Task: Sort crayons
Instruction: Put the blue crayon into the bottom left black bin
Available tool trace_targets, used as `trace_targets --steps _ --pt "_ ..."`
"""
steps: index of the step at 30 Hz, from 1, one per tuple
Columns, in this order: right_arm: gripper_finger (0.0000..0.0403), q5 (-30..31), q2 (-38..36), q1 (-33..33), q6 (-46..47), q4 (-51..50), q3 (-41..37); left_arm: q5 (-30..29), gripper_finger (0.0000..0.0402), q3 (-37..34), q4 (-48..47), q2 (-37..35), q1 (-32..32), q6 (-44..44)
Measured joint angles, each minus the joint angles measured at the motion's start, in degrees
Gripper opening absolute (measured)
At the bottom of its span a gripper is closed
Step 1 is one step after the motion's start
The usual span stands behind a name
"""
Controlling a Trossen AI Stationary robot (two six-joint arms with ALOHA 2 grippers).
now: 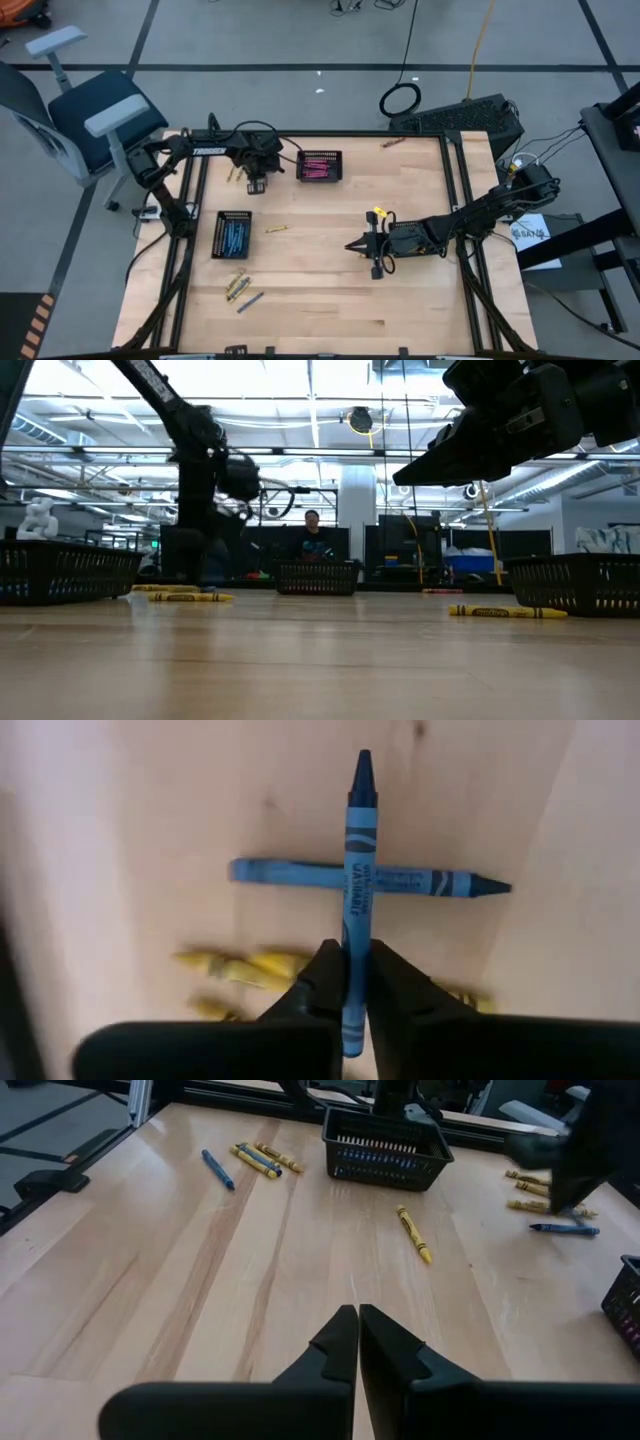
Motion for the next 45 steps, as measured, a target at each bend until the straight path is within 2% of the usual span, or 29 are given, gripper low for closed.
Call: trace_targets --steps 5,10,14,19,24,26,29,33,39,42,45 --pt "0.0000 0.00 -0.01 0.00 0.09 -0.04 0.00 -2.66 0.0013 3.71 -7.41 -5.32 -3.40 -7.35" --pt "0.0000 0.00 -0.01 0.00 0.17 -0.06 0.00 -3.28 0.0013 4.72 -12.28 -14.92 -11.29 -23.33" --pt "0.0000 -0.02 -0.01 0.00 0.18 -0.05 0.00 -4.81 0.0013 4.46 -16.58 -22.17 -21.91 -42.62" --pt "0.0000 0.00 -0.01 0.00 0.20 -0.04 0.00 -7.04 0.0013 1.91 -21.08 -28.20 -38.96 -67.80" --pt "0.0000 0.00 -0.01 0.00 0.14 -0.04 0.00 -8.26 0.0013 -1.98 -23.86 -29.19 -55.15 -96.83" --pt "0.0000 0.00 -0.01 0.00 0.01 -0.04 0.00 -8.29 0.0013 -4.15 -24.07 -29.16 -59.60 -108.20" --pt "0.0000 0.00 -0.01 0.00 -0.82 -0.02 0.00 -8.31 0.0013 -7.26 -23.33 -28.71 -63.72 -120.32" --pt "0.0000 0.00 -0.01 0.00 -1.78 -0.02 0.00 -6.52 0.0013 -10.73 -22.92 -28.64 -65.33 -127.63" --pt "0.0000 -0.02 -0.01 0.00 -2.82 -0.02 0.00 -2.31 0.0019 -14.94 -20.80 -28.64 -65.42 -130.17" --pt "0.0000 0.00 -0.01 0.00 -2.80 0.00 0.00 -0.29 0.0042 -16.19 -20.83 -28.60 -65.42 -129.96" --pt "0.0000 -0.02 -0.01 0.00 -2.66 0.00 0.00 0.35 0.0083 -16.36 -20.91 -28.60 -65.42 -128.46"
